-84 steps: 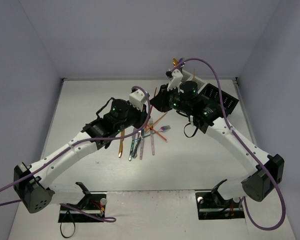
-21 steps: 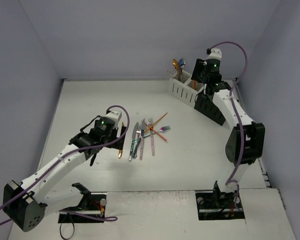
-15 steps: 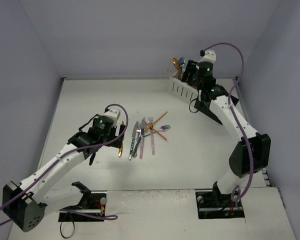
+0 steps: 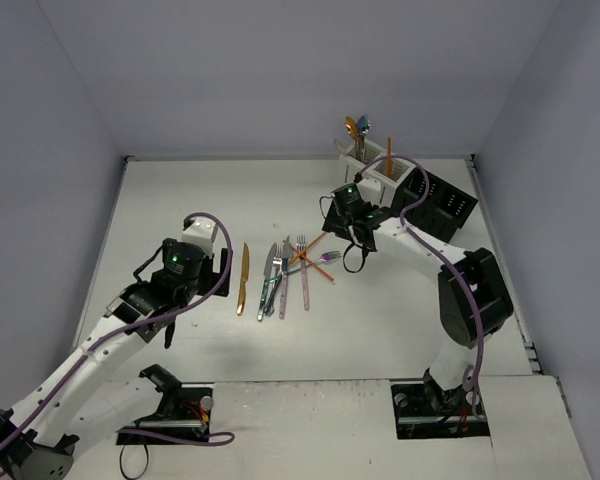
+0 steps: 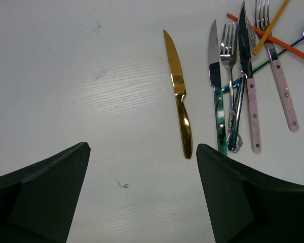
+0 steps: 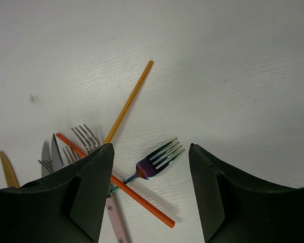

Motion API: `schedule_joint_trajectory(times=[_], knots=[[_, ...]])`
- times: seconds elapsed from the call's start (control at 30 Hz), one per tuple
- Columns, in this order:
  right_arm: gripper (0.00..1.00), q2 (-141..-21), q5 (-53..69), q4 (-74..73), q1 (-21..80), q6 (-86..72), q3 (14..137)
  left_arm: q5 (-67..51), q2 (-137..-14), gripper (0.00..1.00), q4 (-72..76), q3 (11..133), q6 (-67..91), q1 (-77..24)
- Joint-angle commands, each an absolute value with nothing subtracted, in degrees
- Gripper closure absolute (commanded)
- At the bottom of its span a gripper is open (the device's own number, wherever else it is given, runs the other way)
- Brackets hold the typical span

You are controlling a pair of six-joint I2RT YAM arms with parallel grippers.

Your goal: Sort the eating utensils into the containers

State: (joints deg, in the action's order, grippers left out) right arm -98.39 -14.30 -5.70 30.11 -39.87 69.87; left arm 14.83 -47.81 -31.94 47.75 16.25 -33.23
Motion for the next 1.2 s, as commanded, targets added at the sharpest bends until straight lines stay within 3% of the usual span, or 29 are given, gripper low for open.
schedule_joint_trajectory(times=[0.0, 0.3, 0.67, 0.83, 0.93, 1.03, 1.17], knots=[[0.43, -103.14, -19.18, -4.83, 32.0, -46.25, 74.25, 17.32, -48.43, 0.16, -29.18, 48.25, 16.17, -32.86], [0.54, -113.45, -21.98, -5.0, 33.45, -51.16, 80.92, 18.09, -49.29, 0.16, -29.97, 48.43, 16.0, -32.87], [0.6, -120.04, -21.14, -5.19, 34.27, -51.77, 84.94, 18.04, -50.32, 0.16, -30.15, 48.68, 15.92, -32.87], [0.77, -120.38, -20.92, -5.27, 34.28, -51.98, 84.26, 18.06, -50.58, 0.16, -30.15, 48.74, 15.69, -32.87], [0.92, -119.96, -21.01, -5.35, 34.28, -51.94, 84.03, 18.36, -50.72, 0.16, -30.06, 48.79, 15.56, -32.87], [1.0, -119.33, -21.09, -5.27, 34.17, -51.5, 84.46, 18.28, -50.91, 0.16, -30.06, 48.87, 15.53, -32.87], [1.0, -117.15, -21.59, -5.27, 34.1, -50.37, 85.39, 18.37, -50.98, 0.16, -30.06, 48.87, 15.39, -32.79]])
